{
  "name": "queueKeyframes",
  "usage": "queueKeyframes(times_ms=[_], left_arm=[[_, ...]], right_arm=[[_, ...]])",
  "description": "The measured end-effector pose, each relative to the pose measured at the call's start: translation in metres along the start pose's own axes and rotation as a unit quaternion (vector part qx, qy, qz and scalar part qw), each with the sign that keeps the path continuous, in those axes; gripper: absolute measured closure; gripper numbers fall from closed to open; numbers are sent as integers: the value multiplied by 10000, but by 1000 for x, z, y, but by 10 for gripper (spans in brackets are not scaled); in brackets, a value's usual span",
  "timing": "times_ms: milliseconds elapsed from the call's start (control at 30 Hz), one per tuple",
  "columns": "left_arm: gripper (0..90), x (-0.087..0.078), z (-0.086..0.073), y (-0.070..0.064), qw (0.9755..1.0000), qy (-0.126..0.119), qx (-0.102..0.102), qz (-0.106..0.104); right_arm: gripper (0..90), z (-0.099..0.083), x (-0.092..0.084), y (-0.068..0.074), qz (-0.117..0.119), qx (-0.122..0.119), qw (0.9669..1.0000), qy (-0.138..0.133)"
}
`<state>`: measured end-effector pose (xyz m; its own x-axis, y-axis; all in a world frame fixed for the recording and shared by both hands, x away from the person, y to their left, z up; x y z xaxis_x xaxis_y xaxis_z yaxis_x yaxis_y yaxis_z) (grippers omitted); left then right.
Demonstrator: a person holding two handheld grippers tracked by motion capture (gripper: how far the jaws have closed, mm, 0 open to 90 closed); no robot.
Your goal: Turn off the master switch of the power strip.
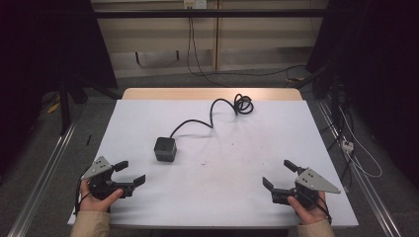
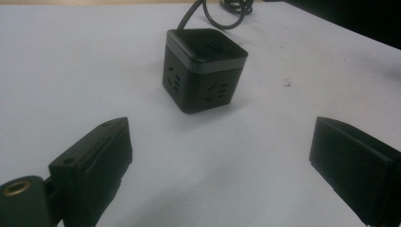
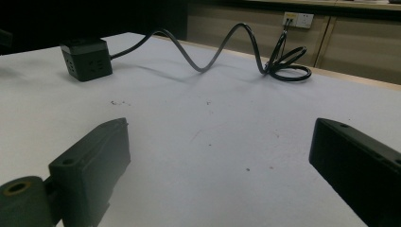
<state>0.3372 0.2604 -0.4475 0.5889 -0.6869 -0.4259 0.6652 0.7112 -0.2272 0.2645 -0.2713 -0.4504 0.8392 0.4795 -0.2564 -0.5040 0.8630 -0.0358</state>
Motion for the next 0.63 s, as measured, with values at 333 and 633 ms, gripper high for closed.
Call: queueKeyframes(times_ms=[333,633], left_arm=[[64,1,-1,-1,10000,46,12,10],[64,4,-1,-2,10000,86,2,24]], right_arm=[[56,0,1,0,7,-16,10000,6],[56,0,1,0,13,-27,10000,30]])
Point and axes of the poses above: each handheld gripper's, and its own axes: x roughly forward along the jaws, z roughly out of its top, y roughly to its left, the point moved 1 cm from there along x, roughly forward along the jaws, and after that the axes turned 2 degrees about -x, right-handed, at the moved point
